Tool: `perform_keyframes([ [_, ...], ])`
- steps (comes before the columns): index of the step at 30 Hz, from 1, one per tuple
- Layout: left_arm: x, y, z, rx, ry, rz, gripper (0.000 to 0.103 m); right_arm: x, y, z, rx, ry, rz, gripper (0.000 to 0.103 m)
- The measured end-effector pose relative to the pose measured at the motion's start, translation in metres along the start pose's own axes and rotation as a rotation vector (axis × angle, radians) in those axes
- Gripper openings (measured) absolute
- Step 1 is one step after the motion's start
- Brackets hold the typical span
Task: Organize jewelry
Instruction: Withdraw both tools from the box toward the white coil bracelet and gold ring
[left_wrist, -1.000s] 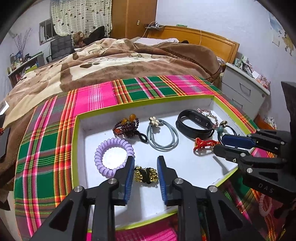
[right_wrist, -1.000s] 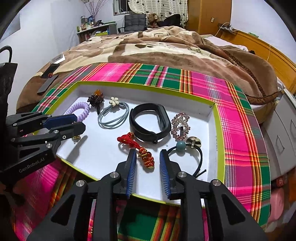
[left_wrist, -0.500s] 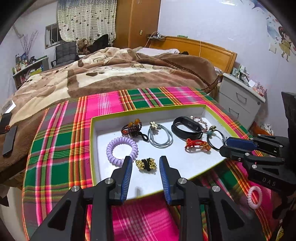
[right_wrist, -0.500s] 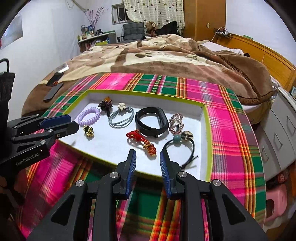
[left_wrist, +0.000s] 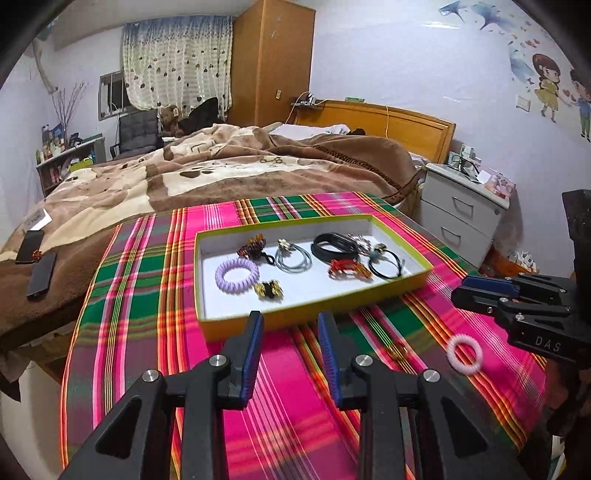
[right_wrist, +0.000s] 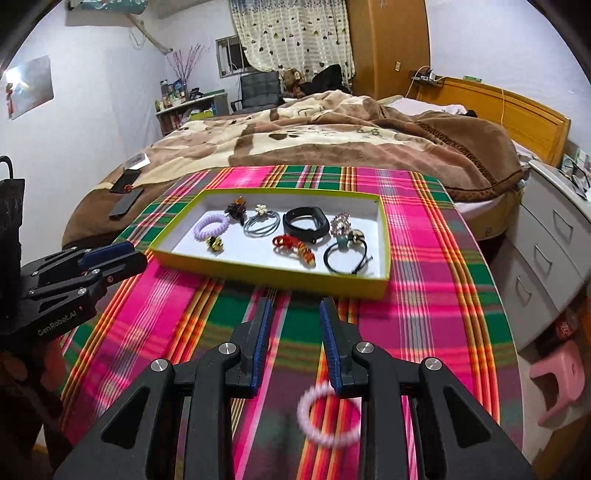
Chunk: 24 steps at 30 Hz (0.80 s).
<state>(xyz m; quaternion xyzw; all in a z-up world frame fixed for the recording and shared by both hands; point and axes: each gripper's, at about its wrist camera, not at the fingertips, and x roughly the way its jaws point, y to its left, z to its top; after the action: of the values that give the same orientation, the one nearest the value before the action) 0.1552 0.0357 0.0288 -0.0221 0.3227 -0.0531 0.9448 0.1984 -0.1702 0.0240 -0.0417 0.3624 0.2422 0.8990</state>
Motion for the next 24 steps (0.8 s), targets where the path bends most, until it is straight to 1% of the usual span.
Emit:
perform_keyframes([
  [6, -0.028, -0.010, -0.018, -0.013, -0.019, -0.001, 0.030, -0.027, 0.000, -0.023, 0.027, -0.024, -0.012, 0.028],
  [10, -0.045, -0.017, -0.029, -0.005, -0.031, 0.003, 0.030, -0.043, 0.001, -0.039, 0.048, -0.034, -0.014, 0.028],
  [16, -0.057, -0.024, -0.045, 0.000, -0.019, -0.003, 0.030, -0.056, -0.001, -0.059, 0.073, -0.024, -0.033, 0.028],
  [24, -0.066, -0.037, -0.055, 0.020, -0.015, -0.024, 0.030, -0.066, -0.008, -0.070, 0.093, -0.027, -0.046, 0.028],
])
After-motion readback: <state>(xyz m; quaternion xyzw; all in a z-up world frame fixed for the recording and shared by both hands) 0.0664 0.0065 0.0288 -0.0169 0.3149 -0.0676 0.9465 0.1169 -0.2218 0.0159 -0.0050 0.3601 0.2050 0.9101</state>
